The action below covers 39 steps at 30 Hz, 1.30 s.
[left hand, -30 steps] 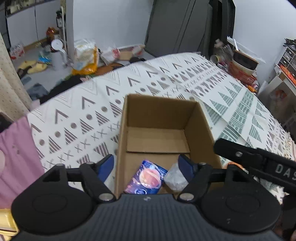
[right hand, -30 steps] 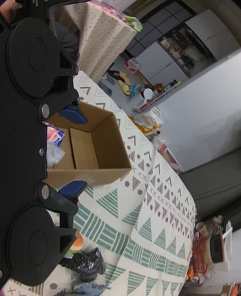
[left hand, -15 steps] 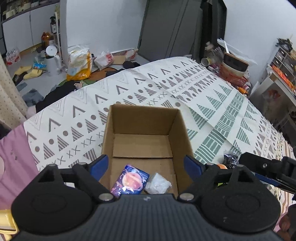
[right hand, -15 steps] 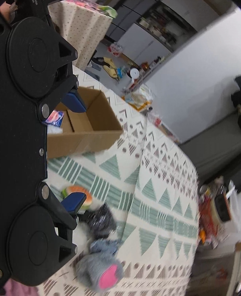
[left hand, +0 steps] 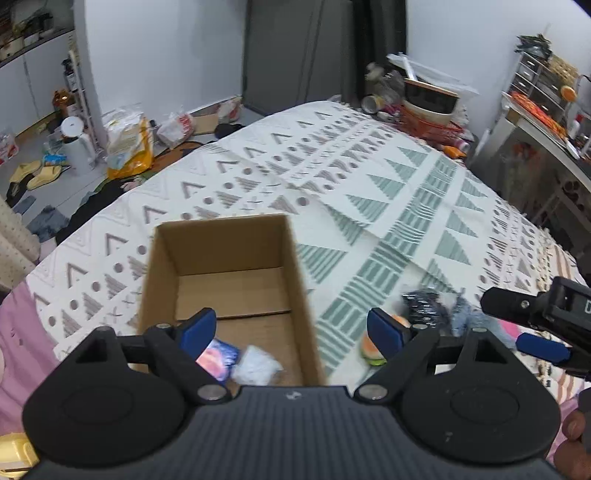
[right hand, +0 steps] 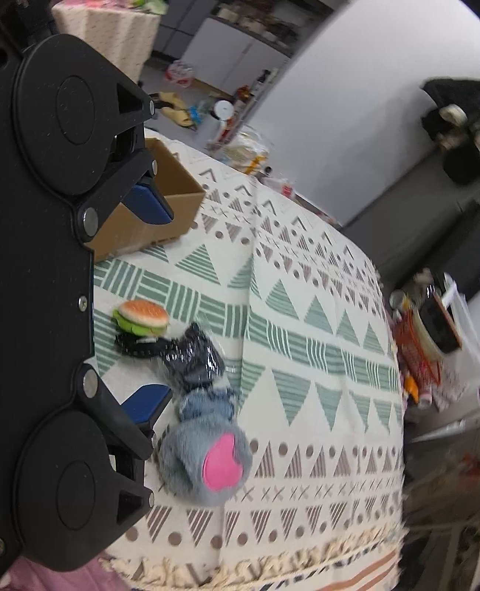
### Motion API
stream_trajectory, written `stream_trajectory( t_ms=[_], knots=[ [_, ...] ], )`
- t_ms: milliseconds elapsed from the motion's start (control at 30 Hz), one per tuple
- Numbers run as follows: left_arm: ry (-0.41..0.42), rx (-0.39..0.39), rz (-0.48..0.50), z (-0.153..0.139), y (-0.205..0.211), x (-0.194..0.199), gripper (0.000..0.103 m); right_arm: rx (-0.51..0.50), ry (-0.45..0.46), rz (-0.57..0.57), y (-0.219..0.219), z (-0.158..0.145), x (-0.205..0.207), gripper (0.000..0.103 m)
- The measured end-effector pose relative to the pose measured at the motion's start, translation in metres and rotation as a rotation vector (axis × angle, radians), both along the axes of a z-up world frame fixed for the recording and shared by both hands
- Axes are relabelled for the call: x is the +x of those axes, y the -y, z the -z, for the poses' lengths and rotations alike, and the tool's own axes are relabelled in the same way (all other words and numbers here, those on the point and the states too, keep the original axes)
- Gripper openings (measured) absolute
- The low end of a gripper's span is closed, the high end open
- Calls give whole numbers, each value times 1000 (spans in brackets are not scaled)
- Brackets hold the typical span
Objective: Organize soft objects
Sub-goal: 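Move both grippers to the grey plush and close them on it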
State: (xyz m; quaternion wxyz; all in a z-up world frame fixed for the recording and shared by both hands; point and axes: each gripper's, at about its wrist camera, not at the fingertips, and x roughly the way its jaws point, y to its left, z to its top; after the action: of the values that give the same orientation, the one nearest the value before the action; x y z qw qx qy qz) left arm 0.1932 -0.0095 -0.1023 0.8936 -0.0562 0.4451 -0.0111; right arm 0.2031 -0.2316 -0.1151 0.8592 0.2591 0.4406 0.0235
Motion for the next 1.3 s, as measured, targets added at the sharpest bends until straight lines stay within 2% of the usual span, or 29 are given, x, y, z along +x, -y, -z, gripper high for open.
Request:
stream_trajectory(
  t_ms=[300,367,600,767,867,967,1200,1300],
  knots=[
    [20,8,125,-1,69,-2,88,28,-21,165,59,8,-9,91],
    [20,1,147,2,82,-3,87,37,-32,189,74,15,-13,88],
    [-11,-13,205,15,126,-5,85,114,-103,313,126,43,-32,86],
    [-23,-9,249,23,156,-4,85,140,-100,349,140,48,-37,85],
    [-44,-26,261,28,171,-2,84,146,-111,360,146,52,-38,78],
    [-59,-23,267,34,184,-1,82,159,-141,396,154,61,-39,72],
    [-94,-27,293,53,210,5,79,264,-224,487,172,86,-42,69],
    [-95,14,292,65,218,9,77,273,-233,489,173,90,-41,69]
  ],
)
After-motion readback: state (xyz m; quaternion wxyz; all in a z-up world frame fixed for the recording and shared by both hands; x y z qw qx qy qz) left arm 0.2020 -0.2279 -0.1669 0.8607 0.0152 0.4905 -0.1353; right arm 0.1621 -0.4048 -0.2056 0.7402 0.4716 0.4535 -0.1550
